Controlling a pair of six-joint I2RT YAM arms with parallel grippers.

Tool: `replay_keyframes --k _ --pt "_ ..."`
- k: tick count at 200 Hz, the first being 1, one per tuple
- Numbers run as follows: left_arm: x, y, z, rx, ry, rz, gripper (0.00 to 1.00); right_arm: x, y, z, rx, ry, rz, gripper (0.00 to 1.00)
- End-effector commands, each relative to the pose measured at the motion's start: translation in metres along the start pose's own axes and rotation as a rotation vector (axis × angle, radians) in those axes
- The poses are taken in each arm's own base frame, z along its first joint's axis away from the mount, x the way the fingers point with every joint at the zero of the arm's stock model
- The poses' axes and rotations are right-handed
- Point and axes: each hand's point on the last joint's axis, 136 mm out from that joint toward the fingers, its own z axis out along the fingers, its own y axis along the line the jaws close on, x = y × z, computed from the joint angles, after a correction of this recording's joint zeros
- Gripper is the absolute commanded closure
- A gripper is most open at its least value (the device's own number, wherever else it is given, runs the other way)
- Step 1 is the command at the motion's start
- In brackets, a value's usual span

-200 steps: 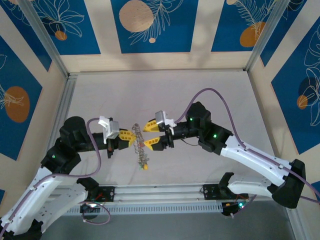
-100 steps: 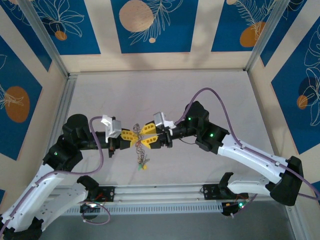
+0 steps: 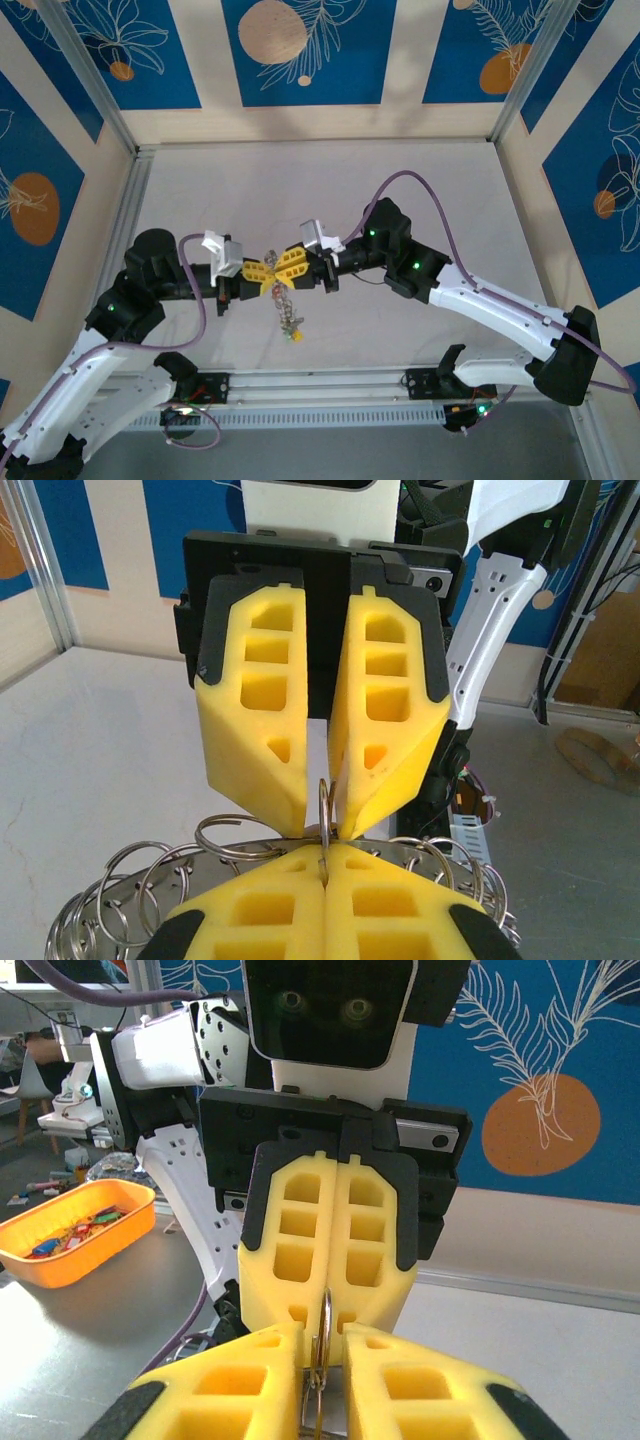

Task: Put the keys on the keyring

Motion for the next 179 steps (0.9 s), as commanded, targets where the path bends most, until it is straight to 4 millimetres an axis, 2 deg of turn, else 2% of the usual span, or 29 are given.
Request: replay_keyframes --k 1,34,63,92,107,168,179 --pt "-0.029 -0.009 -0.009 -0.001 -0.093 0.099 1.00 -0.010 0.005 0.000 -0.017 -0.013 -0.015 0.76" --pt "-0.029 -0.010 -0.011 -0.012 -0.106 0.109 1.00 -0.004 0.006 -0.001 -0.011 -0.013 -0.008 0.74" --pt "-0.028 -0.010 -0.010 -0.006 -0.108 0.106 1.00 -0.008 0.005 0.000 -0.012 -0.027 -0.017 0.92" --pt "-0.024 -0.010 -0.009 -0.002 -0.092 0.099 1.00 -0.010 0.008 0.001 -0.035 -0.038 -0.031 0.95" --pt "-0.021 -0.009 -0.008 -0.007 -0.082 0.096 1.00 -0.010 0.010 0.002 -0.045 -0.037 -0.037 1.00" --pt "-0.012 0.002 -0.003 -0.041 -0.035 0.061 1.00 -0.007 0.007 0.001 -0.011 -0.023 -0.058 1.00" --pt "-0.011 0.006 -0.004 -0.067 -0.014 0.055 0.86 -0.007 0.005 0.000 0.009 -0.008 -0.063 1.00"
